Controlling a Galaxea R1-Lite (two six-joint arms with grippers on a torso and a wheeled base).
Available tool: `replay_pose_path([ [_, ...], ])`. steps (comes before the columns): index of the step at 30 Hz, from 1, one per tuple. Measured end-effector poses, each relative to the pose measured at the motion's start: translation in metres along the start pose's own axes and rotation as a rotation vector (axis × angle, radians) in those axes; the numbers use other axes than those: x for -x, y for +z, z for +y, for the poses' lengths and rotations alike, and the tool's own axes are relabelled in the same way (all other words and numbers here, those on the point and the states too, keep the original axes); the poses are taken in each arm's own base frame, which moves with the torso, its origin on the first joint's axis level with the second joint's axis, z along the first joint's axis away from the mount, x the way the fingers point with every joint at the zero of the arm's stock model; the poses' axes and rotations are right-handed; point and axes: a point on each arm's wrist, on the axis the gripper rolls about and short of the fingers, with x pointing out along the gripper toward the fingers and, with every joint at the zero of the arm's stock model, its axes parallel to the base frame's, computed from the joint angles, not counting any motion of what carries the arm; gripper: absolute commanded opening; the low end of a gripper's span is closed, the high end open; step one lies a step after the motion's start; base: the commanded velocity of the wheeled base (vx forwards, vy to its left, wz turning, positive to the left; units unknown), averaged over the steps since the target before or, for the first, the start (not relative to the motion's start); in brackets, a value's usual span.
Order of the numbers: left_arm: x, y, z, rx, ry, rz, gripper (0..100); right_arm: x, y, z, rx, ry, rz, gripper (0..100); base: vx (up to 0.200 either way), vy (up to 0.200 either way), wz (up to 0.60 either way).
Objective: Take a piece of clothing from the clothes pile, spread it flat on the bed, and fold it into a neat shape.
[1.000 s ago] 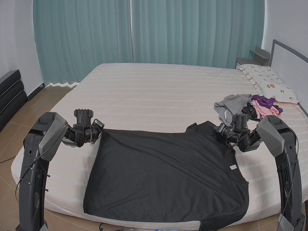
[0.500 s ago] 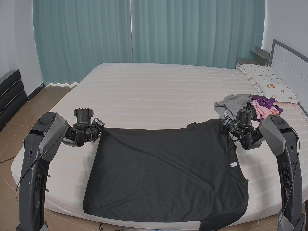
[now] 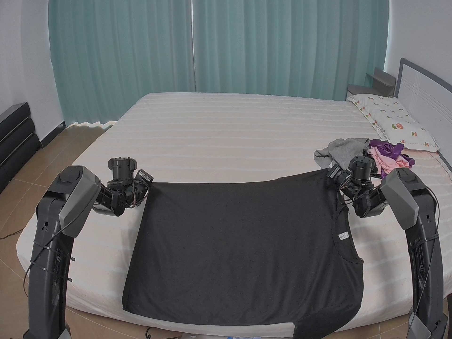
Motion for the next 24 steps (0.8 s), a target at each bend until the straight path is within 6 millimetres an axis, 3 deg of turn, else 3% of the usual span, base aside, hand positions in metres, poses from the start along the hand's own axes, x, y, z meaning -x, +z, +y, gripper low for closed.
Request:
replay_pose_path([
  [15,-0.004,-0.004,0.002,-0.009,0.014,0.018,0,-0.004,-0.026,-0.013,0.015,-0.032,0.056,0,0.000,0.000,0.00],
  [16,-0.004,-0.005,0.003,-0.010,0.020,0.022,100,-0.004,-0.028,-0.014,0.016,-0.034,0.061,0,0.000,0.000,0.00],
  [17,-0.004,-0.006,0.003,-0.010,0.025,0.026,100,-0.005,-0.030,-0.014,0.018,-0.036,0.067,100,0.000,0.000,0.00],
  [24,-0.005,-0.006,0.002,-0.010,0.028,0.031,100,-0.004,-0.039,-0.016,0.022,-0.049,0.087,100,0.000,0.000,0.00],
])
